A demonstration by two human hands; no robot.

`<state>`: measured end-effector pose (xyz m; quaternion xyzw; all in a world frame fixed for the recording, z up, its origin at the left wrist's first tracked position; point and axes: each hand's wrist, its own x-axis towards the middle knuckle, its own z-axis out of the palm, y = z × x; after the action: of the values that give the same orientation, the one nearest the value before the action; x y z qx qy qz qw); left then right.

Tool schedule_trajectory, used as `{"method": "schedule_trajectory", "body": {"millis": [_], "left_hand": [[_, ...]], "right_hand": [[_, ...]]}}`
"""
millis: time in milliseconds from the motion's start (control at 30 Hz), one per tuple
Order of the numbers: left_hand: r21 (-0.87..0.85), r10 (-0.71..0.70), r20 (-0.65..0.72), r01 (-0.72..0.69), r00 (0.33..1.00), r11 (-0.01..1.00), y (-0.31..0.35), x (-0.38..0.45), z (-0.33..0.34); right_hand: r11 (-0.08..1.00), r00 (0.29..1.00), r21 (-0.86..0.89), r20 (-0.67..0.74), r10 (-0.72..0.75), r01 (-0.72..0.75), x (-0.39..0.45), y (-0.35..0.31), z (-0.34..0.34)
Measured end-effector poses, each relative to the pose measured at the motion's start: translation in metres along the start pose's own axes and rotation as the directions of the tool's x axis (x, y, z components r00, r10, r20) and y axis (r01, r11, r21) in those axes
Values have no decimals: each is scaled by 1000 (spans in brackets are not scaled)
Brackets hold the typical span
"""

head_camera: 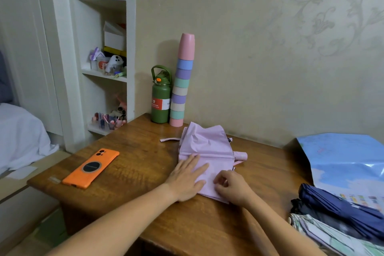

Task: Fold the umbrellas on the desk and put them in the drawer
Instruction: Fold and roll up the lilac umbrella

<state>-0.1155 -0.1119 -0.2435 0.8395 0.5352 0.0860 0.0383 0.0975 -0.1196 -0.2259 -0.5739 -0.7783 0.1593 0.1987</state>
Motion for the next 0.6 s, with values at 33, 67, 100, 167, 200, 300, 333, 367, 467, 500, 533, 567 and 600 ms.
{"method": "schedule_trajectory", "body": {"millis": [33,67,100,167,200,300,333,367,467,500,533,567,600], "left_hand": [[14,-10,33,10,999,1000,-4,1,4],[16,-22,62,21,998,1000,-8,2,8],[10,-28,83,27,996,1000,-10,3,10],[-9,-22,107,23,994,1000,-11,7,11],[-11,-18,115,20,993,1000,-11,8,12],[-16,-20,121,23,992,1000,-10,9,12],[-18,-25,123,28,992,999,-10,9,12],[-19,-30,126,32,992,999,-10,9,12],[-20,-32,135,35,990,999,-9,9,12],[-22,-31,137,34,990,999,-9,9,12],[-25,-30,140,33,990,999,-10,9,12],[-28,-28,145,32,989,999,-10,9,12],[-29,-24,153,29,988,999,-10,9,12]], "right_hand": [[1000,1000,8,-5,21,-21,1,5,2],[999,999,16,-30,43,-43,3,9,3],[999,997,20,-58,51,-50,5,12,4],[999,995,12,-94,42,-41,12,15,7],[999,993,7,-115,32,-32,16,16,9],[999,973,33,-228,43,-36,33,15,10],[996,961,77,-267,67,-48,38,15,8],[989,949,139,-304,87,-46,44,16,6],[919,914,393,-365,176,-20,52,7,-6],[854,915,520,-347,207,4,53,1,-9],[782,923,622,-314,221,25,55,-3,-10],[715,930,697,-294,221,51,56,-7,-12],[683,931,728,-287,225,59,58,-7,-12]]}}
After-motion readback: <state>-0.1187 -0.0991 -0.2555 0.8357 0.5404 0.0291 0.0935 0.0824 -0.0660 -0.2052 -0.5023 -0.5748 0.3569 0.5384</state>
